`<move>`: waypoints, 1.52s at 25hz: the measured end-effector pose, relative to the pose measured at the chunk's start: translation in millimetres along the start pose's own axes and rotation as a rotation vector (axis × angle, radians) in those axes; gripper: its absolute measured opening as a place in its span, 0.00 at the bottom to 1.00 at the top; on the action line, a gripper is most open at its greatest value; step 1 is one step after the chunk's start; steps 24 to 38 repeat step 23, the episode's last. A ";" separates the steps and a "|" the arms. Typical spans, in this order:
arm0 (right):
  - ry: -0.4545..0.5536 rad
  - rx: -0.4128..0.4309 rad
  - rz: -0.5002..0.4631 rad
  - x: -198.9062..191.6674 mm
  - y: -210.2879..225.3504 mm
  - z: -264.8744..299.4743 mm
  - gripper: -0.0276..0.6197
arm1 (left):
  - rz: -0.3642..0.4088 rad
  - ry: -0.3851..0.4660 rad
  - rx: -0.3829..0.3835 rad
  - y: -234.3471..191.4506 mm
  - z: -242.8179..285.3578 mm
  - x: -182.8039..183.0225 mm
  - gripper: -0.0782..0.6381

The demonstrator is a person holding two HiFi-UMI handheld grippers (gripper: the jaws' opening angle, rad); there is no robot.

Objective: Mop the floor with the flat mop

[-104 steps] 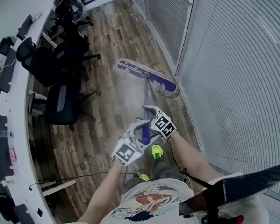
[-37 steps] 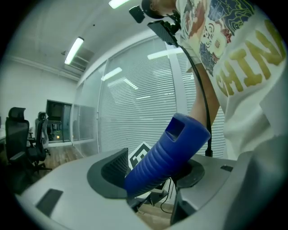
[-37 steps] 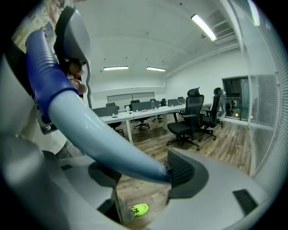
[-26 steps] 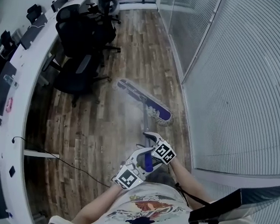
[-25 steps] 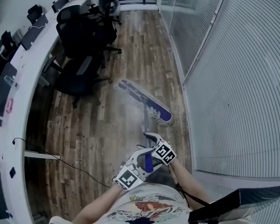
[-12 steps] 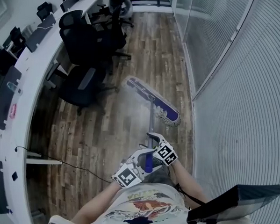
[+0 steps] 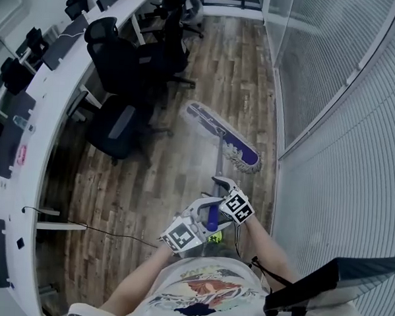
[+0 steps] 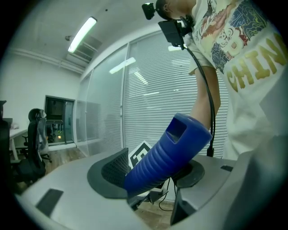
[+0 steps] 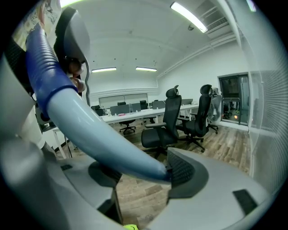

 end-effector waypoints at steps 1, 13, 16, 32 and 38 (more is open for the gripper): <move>-0.002 0.005 -0.003 0.0 7.1 1.7 0.44 | -0.001 -0.003 0.003 -6.1 4.0 1.6 0.44; -0.011 0.023 -0.020 -6.9 39.3 -8.8 0.44 | 0.012 -0.025 0.003 -18.2 38.1 9.3 0.44; -0.012 0.029 -0.015 -9.0 38.6 -14.4 0.44 | 0.015 -0.035 -0.006 -14.2 42.7 11.0 0.44; -0.008 0.025 -0.015 -16.2 41.1 -15.9 0.44 | 0.015 -0.043 -0.011 -13.1 48.6 5.7 0.44; -0.008 0.025 -0.015 -16.2 41.1 -15.9 0.44 | 0.015 -0.043 -0.011 -13.1 48.6 5.7 0.44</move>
Point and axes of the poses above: the fingertips, and each gripper's own axes: z forward along the fingers, y to its right, x out of its top, the point moved 5 cm from there along -z, backward along the fingers, and after that the axes turned 9 degrees about -z, right-handed, at the moved point
